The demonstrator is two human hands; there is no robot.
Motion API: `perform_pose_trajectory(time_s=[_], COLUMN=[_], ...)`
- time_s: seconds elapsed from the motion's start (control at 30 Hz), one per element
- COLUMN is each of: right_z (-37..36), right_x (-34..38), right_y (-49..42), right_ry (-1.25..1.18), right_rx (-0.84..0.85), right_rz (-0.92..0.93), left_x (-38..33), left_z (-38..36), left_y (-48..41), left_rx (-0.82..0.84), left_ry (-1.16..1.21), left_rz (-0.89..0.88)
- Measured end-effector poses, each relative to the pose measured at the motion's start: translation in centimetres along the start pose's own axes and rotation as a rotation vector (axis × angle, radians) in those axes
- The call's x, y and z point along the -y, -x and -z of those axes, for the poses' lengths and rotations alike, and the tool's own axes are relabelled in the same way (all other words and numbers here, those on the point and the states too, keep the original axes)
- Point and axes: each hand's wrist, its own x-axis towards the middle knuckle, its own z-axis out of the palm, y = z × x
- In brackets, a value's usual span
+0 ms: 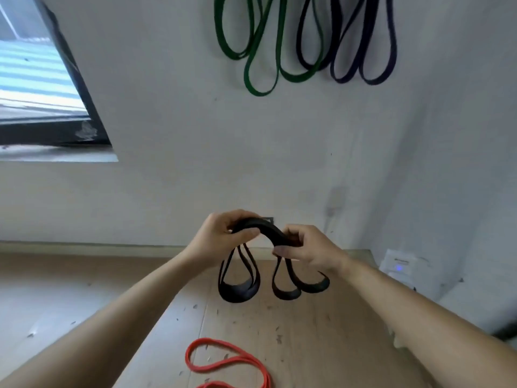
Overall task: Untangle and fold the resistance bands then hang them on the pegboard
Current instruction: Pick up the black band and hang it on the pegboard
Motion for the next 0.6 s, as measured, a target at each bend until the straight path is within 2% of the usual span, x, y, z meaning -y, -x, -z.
perform_pose_trajectory(time_s=[0.4,0.6], right_z=[8.2,11.6], right_x=[18.5,26.9], right_y=[-3.1,-5.2], right_ry=[0.003,-0.039], right_rx=[-0.199,-0.292], right_rz=[0.303,0.455], left_x=[-10.8,-16.9], left_z=[8.5,10.0], left_y=[-5.5,-7.8], left_rx=[-0.215,-0.210], left_ry=[0.049,0.101], left_rz=[-0.131,-0.164])
